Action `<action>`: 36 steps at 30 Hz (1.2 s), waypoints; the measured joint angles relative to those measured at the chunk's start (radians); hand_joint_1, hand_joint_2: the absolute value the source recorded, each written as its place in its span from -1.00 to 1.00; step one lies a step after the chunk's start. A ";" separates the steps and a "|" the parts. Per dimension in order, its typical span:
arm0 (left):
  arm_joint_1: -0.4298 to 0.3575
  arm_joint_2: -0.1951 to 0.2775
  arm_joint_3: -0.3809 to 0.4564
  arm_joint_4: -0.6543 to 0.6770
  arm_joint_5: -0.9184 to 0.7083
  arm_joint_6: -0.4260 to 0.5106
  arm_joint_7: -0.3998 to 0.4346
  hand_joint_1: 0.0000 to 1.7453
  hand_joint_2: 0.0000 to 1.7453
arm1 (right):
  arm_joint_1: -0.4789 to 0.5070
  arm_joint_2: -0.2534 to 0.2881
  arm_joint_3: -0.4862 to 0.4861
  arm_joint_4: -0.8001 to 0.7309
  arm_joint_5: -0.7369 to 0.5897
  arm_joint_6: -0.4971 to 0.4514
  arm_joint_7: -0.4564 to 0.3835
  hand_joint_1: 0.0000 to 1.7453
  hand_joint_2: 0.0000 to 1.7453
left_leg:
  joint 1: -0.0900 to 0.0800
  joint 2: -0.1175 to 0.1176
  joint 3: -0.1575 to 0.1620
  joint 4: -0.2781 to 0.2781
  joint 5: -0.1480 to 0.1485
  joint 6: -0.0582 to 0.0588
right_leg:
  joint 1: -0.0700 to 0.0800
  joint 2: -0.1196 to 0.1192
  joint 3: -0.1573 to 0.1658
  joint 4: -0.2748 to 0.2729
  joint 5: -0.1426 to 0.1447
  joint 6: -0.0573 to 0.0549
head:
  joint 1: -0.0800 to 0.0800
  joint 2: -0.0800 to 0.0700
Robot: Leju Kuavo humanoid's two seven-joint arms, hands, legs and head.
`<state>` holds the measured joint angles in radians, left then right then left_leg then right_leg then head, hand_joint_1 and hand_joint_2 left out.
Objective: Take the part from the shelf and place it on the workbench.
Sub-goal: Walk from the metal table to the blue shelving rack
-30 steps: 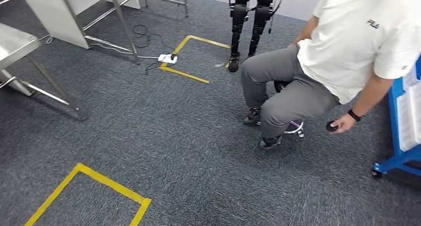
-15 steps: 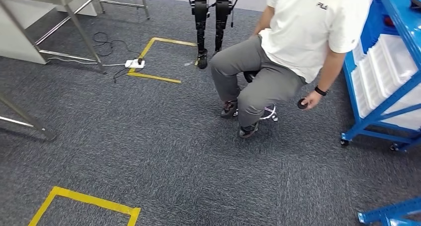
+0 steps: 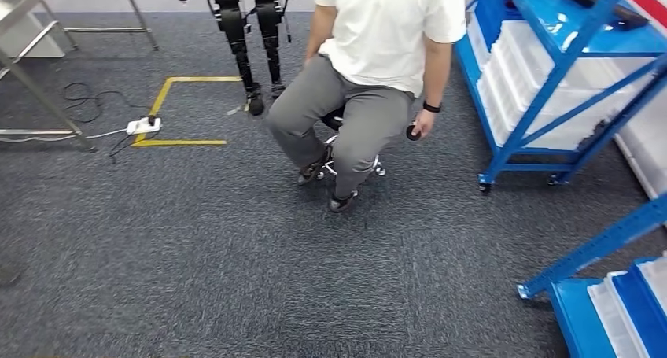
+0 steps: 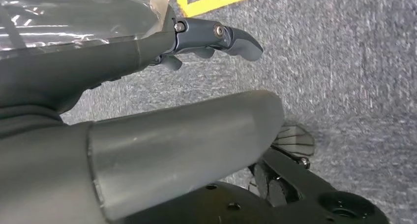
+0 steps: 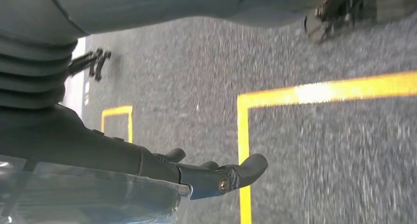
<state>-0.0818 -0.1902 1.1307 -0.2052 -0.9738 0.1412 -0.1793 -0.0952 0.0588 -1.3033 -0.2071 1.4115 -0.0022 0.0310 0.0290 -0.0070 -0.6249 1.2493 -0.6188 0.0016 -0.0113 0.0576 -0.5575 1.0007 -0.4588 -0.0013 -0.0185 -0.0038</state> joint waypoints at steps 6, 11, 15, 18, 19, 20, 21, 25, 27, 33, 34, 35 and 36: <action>-0.003 0.004 0.011 0.000 -0.006 -0.007 0.049 -1.00 -1.00 | -0.006 0.004 0.012 0.000 0.004 0.043 -0.023 -1.00 -1.00 | -0.010 -0.062 0.096 -0.230 0.110 0.022 | 0.002 0.074 -0.015 0.003 0.009 0.022 | 0.002 0.000; -0.009 0.004 0.022 -0.001 0.006 0.009 0.043 -1.00 -1.00 | -0.008 0.008 0.025 0.001 0.014 0.047 -0.036 -1.00 -1.00 | -0.015 0.006 0.104 -0.265 0.136 0.046 | 0.004 -0.020 -0.100 0.144 -0.057 0.026 | 0.022 0.000; -0.010 0.004 0.020 -0.001 -0.017 0.000 0.015 -1.00 -1.00 | -0.009 0.012 0.039 0.001 0.023 0.053 -0.048 -1.00 -1.00 | -0.018 0.068 0.101 -0.265 0.135 0.046 | -0.007 -0.051 -0.137 0.247 -0.086 0.044 | 0.028 0.000; -0.014 0.003 0.013 -0.001 -0.039 -0.009 0.009 -1.00 -1.00 | -0.011 0.016 0.049 0.002 0.031 0.052 -0.061 -1.00 -1.00 | -0.020 0.103 0.106 -0.262 0.128 0.033 | -0.013 -0.112 -0.020 0.047 -0.026 0.062 | 0.034 0.000; -0.015 0.004 0.010 -0.001 -0.045 -0.011 0.008 -1.00 -1.00 | -0.013 0.019 0.053 0.002 0.032 0.051 -0.068 -1.00 -1.00 | -0.022 0.112 0.109 -0.260 0.125 0.026 | -0.011 -0.126 0.001 0.009 -0.016 0.057 | 0.032 0.000; -0.017 0.004 0.006 -0.001 -0.050 -0.013 0.009 -1.00 -1.00 | -0.014 0.021 0.057 0.003 0.033 0.050 -0.076 -1.00 -1.00 | -0.023 0.121 0.111 -0.259 0.122 0.020 | -0.008 -0.131 0.006 -0.004 -0.013 0.049 | 0.029 0.000; -0.019 0.005 0.002 -0.001 -0.053 -0.014 0.011 -1.00 -1.00 | -0.014 0.023 0.059 0.003 0.034 0.049 -0.082 -1.00 -1.00 | -0.022 0.130 0.114 -0.259 0.120 0.014 | -0.004 -0.120 0.004 -0.004 -0.010 0.041 | 0.025 0.000; -0.024 0.006 -0.009 -0.001 -0.058 -0.009 0.026 -1.00 -1.00 | -0.012 0.026 0.066 0.003 0.035 0.049 -0.086 -1.00 -1.00 | -0.007 0.066 0.090 -0.181 0.057 -0.006 | -0.015 -0.074 0.005 -0.008 -0.001 0.009 | 0.012 0.000; -0.020 0.006 -0.009 -0.001 -0.054 -0.005 0.030 -1.00 -1.00 | -0.014 0.026 0.068 0.003 0.034 0.050 -0.084 -1.00 -1.00 | -0.006 0.017 0.026 -0.043 -0.016 -0.005 | -0.009 -0.049 0.001 -0.008 0.002 -0.001 | 0.005 0.000; -0.017 0.009 -0.003 -0.001 -0.020 0.001 0.012 -1.00 -1.00 | -0.008 0.027 0.080 0.003 0.051 0.058 -0.070 -1.00 -1.00 | -0.007 -0.043 0.065 -0.162 0.096 0.018 | 0.004 0.038 0.003 -0.004 0.006 -0.002 | 0.002 0.000; -0.017 0.010 0.000 -0.001 -0.014 0.003 0.007 -1.00 -1.00 | -0.008 0.027 0.084 0.003 0.054 0.058 -0.069 -1.00 -1.00 | -0.008 -0.058 0.085 -0.208 0.114 0.020 | 0.005 0.050 0.001 -0.003 0.007 0.001 | 0.002 0.000; -0.018 0.011 0.003 -0.001 -0.010 0.005 0.004 -1.00 -1.00 | -0.008 0.027 0.088 0.003 0.057 0.058 -0.068 -1.00 -1.00 | -0.010 -0.066 0.094 -0.231 0.119 0.022 | 0.006 0.060 -0.002 -0.003 0.009 0.007 | 0.003 0.000; -0.018 0.011 0.006 -0.001 -0.009 0.009 0.002 -1.00 -1.00 | -0.008 0.027 0.091 0.003 0.059 0.059 -0.068 -1.00 -1.00 | -0.014 -0.060 0.095 -0.235 0.118 0.024 | 0.006 0.069 -0.007 -0.004 0.012 0.013 | 0.004 0.000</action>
<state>-0.1002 -0.1790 1.1366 -0.2060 -0.9826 0.1503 -0.1770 -0.1032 0.0857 -1.2126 -0.2037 1.4703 0.0567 -0.0371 0.0150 -0.0673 -0.5297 1.0145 -0.5006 0.0254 -0.0052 0.1271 -0.5642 0.9964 -0.4471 0.0121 -0.0147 -0.0042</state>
